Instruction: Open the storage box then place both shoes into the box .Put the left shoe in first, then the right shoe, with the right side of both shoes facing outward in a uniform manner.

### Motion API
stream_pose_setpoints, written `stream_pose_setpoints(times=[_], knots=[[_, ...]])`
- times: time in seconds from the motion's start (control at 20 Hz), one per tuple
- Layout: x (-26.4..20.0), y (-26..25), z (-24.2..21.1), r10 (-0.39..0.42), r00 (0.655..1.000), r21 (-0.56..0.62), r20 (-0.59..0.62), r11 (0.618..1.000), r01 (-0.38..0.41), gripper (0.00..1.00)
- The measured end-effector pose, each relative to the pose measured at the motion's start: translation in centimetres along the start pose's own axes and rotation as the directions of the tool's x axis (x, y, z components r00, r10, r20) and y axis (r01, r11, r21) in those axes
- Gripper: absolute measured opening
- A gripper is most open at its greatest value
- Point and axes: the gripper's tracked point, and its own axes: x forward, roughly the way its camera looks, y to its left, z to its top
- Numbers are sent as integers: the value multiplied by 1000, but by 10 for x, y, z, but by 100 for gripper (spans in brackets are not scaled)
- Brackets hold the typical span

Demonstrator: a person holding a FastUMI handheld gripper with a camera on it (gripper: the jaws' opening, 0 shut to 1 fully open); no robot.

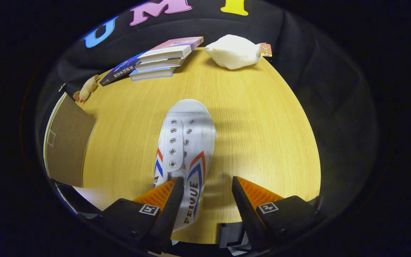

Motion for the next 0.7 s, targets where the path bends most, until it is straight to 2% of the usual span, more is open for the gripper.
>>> stream_pose_setpoints(times=[0.15,0.2,0.35,0.5,0.55,0.7], knots=[[6,10,3,46,999,38,-18,998,-45,74],[6,16,2,74,997,55,-24,996,-72,61],[6,16,1,90,995,85,-35,993,-87,44],[9,13,2,111,992,210,-65,973,-95,27],[7,13,2,133,989,234,-70,966,-114,25],[7,12,1,169,984,248,-55,957,-150,8]])
